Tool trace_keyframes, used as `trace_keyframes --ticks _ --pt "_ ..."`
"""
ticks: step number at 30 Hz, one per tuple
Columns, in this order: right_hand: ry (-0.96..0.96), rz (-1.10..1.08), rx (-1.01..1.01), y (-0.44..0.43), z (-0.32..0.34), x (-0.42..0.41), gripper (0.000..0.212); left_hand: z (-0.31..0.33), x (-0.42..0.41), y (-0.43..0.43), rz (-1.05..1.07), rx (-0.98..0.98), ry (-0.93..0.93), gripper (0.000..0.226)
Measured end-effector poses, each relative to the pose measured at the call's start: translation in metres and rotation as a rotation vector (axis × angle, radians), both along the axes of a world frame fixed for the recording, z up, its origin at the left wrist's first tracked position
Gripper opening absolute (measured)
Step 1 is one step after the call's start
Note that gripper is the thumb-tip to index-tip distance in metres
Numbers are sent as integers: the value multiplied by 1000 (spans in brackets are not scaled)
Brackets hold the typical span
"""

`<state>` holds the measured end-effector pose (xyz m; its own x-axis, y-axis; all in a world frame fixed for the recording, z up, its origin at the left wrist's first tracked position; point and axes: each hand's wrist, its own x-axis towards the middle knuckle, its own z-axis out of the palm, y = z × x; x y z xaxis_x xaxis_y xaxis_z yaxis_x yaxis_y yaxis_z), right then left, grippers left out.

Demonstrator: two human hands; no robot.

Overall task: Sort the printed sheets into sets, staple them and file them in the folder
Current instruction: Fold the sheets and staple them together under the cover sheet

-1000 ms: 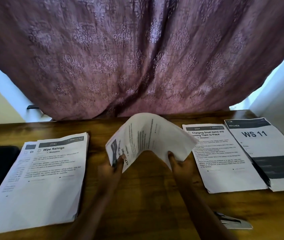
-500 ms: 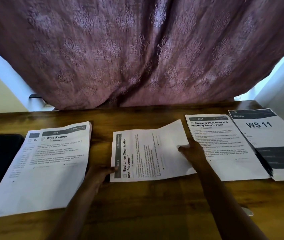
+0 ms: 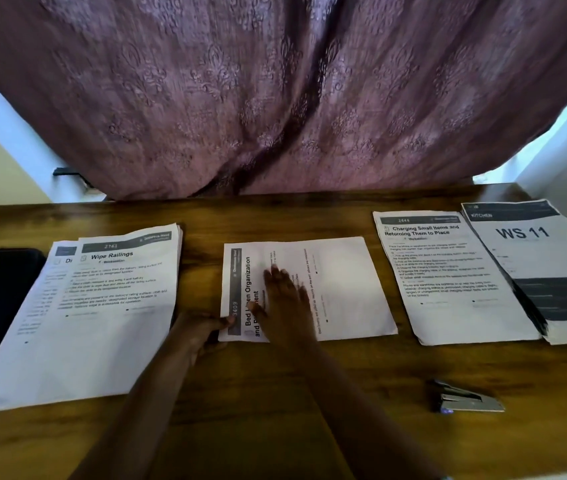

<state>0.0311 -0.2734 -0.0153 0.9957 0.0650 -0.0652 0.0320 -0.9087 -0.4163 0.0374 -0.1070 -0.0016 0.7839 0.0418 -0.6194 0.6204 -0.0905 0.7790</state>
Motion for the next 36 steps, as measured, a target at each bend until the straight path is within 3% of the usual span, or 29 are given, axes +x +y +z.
trace_keyframes --ticks 4,9,12,15,20,25,28,31,36 --pt "-79 -145 -224 -61 -25 -6 76 -1 1 -1 12 -15 13 17" --pt "-56 -394 -305 -95 -12 7 67 0 3 0 24 -26 30 19" --pt "-155 -155 -147 -24 -3 39 65 1 4 1 29 -31 50 19" --pt "-63 82 -115 26 -10 55 65 2 5 1 35 -36 73 18" --pt "-109 -121 -174 -50 -21 63 66 2 5 1 22 -38 52 21" --pt "10 -359 -210 -107 -9 59 70 3 4 2 0 -37 52 16" --pt "-96 -159 -94 -57 -7 27 73 2 4 1 7 -41 41 18" --pt "-8 44 -174 -32 -19 -7 89 0 4 2 17 -46 28 19" --pt "-34 -140 -238 -107 -29 -4 74 1 2 0 6 -41 13 18"
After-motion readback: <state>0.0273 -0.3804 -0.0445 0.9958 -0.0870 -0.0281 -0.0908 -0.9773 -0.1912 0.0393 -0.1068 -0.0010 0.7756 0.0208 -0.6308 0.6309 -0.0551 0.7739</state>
